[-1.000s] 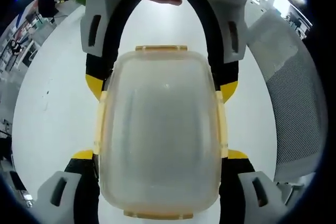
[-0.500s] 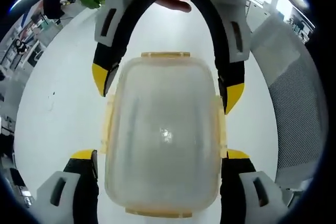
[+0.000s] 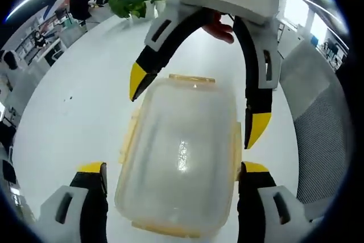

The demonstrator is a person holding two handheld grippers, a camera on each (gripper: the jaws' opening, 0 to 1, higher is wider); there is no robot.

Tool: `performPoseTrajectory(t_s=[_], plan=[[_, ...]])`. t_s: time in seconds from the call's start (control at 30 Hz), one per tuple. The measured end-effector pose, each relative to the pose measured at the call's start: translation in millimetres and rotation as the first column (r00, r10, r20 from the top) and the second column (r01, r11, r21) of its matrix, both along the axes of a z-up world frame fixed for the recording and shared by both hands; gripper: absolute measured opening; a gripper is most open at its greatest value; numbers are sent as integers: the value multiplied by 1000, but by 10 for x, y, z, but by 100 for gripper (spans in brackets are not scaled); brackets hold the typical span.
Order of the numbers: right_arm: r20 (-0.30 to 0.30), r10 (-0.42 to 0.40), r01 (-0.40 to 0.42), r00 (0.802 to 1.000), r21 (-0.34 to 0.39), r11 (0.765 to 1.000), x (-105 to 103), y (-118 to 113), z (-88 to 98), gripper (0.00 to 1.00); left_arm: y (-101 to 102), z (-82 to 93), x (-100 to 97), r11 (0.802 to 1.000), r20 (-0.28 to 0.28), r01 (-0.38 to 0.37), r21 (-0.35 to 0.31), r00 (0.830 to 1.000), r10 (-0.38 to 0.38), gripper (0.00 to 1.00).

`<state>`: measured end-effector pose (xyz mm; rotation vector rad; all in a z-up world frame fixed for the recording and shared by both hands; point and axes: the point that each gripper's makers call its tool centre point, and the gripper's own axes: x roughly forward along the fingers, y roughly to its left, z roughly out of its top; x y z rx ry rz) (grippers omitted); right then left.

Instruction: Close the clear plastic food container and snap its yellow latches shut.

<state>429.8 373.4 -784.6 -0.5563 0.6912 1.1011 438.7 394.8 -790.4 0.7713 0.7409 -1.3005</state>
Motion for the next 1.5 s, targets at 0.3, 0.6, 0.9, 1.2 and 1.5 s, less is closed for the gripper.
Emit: performPoseTrajectory(t_s=[0.3,0.6,0.9,1.2,1.5], plan=[[33,-91,88,995,72,994,28,18,61,90,63,61,27,990,14,-102,-101,995,104,95],[42,-175,167,984,143,975,17,-42,130,88,114,109,28,965,15,-185,-183,981,191,95],[51,-245,231,968,190,954,29,-78,166,88,170,125,40,939,17,-258,-226,963,268,94],[43,-302,284,952,231,931,4,-98,178,88,206,110,-1,915,2,-313,-253,946,324,92],[53,-342,318,938,260,912,-7,-121,217,87,257,152,-5,894,-4,-353,-277,931,366,92]])
